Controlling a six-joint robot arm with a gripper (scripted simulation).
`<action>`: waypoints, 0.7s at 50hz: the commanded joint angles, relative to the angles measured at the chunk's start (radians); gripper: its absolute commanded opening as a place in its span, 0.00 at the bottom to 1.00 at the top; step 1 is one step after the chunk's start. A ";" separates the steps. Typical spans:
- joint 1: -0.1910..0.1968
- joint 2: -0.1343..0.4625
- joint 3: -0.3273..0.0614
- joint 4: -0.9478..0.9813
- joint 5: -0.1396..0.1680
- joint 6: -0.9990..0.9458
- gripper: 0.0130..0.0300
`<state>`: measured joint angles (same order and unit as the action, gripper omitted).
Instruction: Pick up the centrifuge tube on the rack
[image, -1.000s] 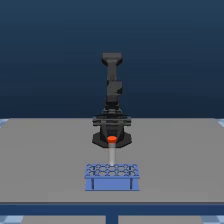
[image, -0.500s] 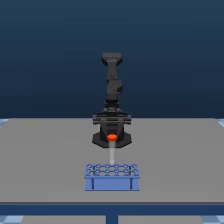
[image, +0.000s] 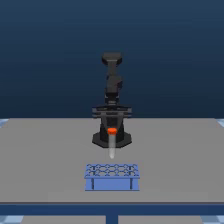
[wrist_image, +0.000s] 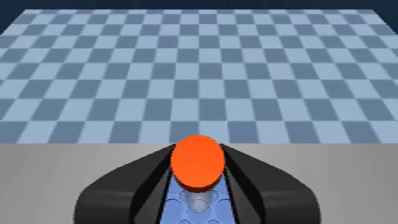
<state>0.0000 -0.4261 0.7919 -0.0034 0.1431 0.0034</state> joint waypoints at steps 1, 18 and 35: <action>0.000 -0.005 -0.010 0.000 0.032 -0.001 0.00; 0.000 -0.007 -0.013 0.000 0.037 -0.001 0.00; 0.000 -0.007 -0.013 0.000 0.037 -0.001 0.00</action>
<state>0.0000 -0.4323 0.7794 -0.0030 0.1814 0.0028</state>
